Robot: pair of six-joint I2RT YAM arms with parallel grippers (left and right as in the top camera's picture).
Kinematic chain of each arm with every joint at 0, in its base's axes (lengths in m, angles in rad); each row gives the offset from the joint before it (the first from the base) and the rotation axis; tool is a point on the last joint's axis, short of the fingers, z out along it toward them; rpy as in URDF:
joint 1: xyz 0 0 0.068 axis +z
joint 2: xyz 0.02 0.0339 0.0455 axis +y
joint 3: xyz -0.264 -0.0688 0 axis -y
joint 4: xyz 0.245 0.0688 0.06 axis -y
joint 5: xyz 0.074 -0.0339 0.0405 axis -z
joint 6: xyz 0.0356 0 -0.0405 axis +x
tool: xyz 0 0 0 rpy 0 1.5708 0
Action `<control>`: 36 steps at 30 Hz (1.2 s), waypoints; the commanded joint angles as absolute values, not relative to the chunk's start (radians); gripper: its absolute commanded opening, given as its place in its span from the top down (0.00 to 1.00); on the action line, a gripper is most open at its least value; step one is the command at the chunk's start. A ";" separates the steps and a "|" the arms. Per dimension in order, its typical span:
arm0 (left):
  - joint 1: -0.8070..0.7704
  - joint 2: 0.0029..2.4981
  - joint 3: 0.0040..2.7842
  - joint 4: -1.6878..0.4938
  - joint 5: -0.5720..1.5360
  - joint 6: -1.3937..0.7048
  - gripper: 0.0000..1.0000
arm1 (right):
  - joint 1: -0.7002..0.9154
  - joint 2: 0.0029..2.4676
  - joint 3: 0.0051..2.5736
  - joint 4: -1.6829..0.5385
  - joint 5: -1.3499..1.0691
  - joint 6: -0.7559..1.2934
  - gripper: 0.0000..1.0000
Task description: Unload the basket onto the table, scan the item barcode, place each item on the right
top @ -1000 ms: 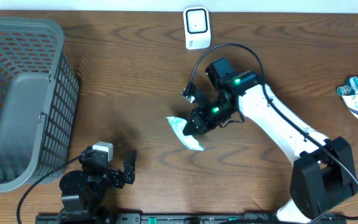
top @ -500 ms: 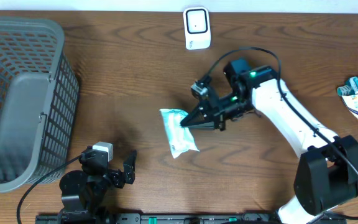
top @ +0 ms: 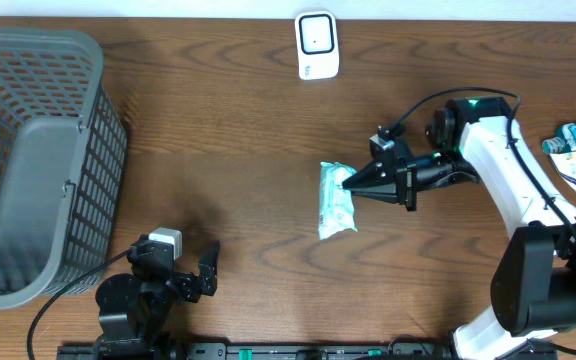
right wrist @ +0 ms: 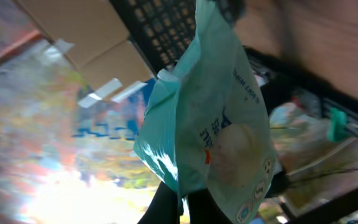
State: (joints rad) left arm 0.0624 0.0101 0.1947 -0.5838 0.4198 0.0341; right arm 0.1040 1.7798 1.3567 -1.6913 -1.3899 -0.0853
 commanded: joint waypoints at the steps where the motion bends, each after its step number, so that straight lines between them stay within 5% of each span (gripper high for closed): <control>1: 0.060 0.004 0.199 -0.583 0.426 0.048 0.02 | 0.087 1.767 1.362 -1.635 -1.269 -0.130 0.99; 7: 0.060 0.004 0.199 -0.583 0.426 0.048 0.02 | 0.107 1.767 1.362 -1.341 -1.023 -0.124 0.99; 12: 0.060 0.004 0.199 -0.583 0.426 0.048 0.02 | 0.187 1.767 1.362 -1.186 -0.257 0.324 0.99; 21: 0.060 0.004 0.199 -0.583 0.426 0.048 0.02 | 0.459 1.767 1.402 -1.084 -0.071 0.395 0.98; 22: 0.060 0.004 0.199 -0.583 0.426 0.048 0.02 | 0.498 1.767 1.420 -1.069 -0.015 0.422 0.76; 23: 0.060 0.004 0.199 -0.583 0.426 0.048 0.02 | 0.520 1.767 1.428 -1.059 0.015 0.434 0.63; 25: 0.060 0.004 0.199 -0.583 0.426 0.048 0.02 | 0.568 1.769 1.440 -1.021 0.076 0.442 0.54; 26: 0.060 0.004 0.199 -0.583 0.426 0.048 0.02 | 0.589 1.770 1.440 -0.993 0.103 0.442 0.41; 29: 0.060 0.004 0.199 -0.583 0.426 0.048 0.02 | 0.642 1.783 1.441 -0.914 0.196 0.447 0.30; 36: 0.060 0.004 0.199 -0.583 0.426 0.048 0.02 | 0.747 1.922 1.453 -0.685 0.315 0.501 0.32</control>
State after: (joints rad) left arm 0.0624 0.0101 0.1947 -0.5842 0.4202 0.0345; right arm 0.7151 1.8385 1.4319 -0.7147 0.2413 0.4675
